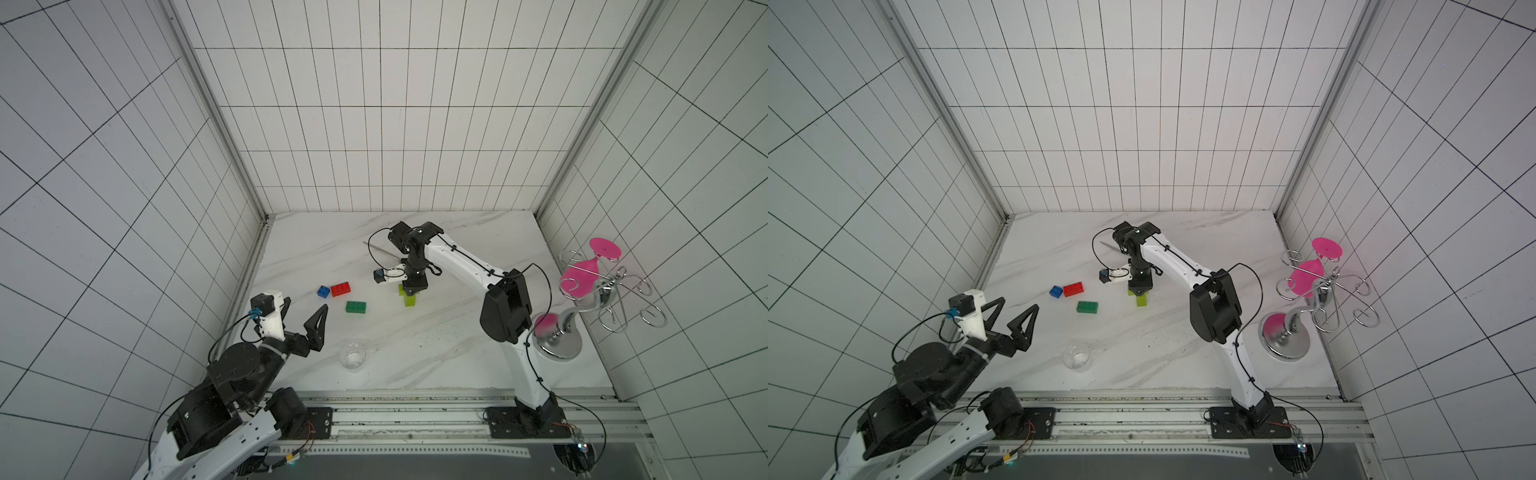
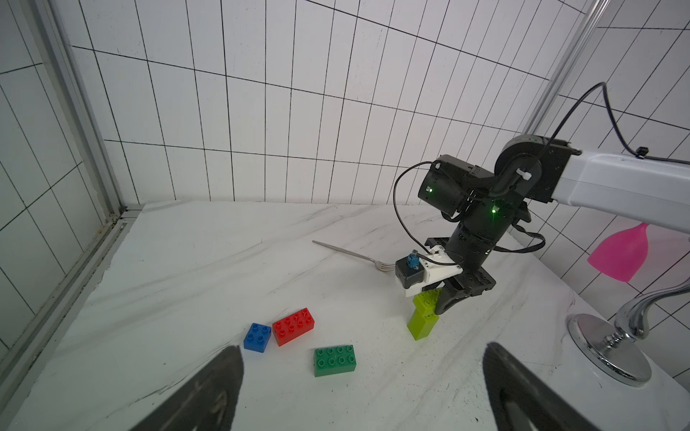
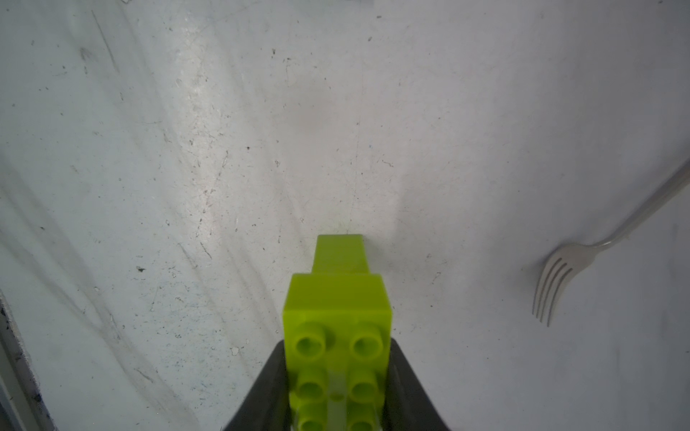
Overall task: Assemble a spoon with lego
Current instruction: Assemble the lego brick with the lego brick.
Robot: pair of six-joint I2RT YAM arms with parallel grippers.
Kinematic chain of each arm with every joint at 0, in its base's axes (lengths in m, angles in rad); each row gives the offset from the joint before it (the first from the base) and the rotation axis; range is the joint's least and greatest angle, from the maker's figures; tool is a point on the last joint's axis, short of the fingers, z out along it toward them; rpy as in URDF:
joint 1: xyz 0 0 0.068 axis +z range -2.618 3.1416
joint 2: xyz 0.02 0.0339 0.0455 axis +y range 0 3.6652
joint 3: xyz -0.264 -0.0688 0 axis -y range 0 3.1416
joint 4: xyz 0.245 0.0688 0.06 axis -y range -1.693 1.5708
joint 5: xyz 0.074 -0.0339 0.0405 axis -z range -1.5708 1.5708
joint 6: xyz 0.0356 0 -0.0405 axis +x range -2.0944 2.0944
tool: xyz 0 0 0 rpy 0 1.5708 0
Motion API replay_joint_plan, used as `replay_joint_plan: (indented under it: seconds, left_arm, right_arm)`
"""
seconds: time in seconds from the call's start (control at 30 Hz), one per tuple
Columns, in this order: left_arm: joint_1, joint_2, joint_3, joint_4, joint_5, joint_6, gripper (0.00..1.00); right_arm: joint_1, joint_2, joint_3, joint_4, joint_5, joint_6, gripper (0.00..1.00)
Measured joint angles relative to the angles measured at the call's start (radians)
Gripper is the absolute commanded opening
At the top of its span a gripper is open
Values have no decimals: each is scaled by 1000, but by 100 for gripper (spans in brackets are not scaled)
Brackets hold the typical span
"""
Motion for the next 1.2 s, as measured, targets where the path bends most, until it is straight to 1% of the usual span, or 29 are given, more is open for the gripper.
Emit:
replay_joint_plan:
  seconds: [0.97, 1.2]
  left_arm:
    - [0, 0, 0, 0, 0, 0, 98]
    - [0, 0, 0, 0, 0, 0, 98]
  right_arm:
    - [-13, 41, -14, 8, 25, -1, 28]
    - [-13, 29, -45, 34, 18, -1, 28]
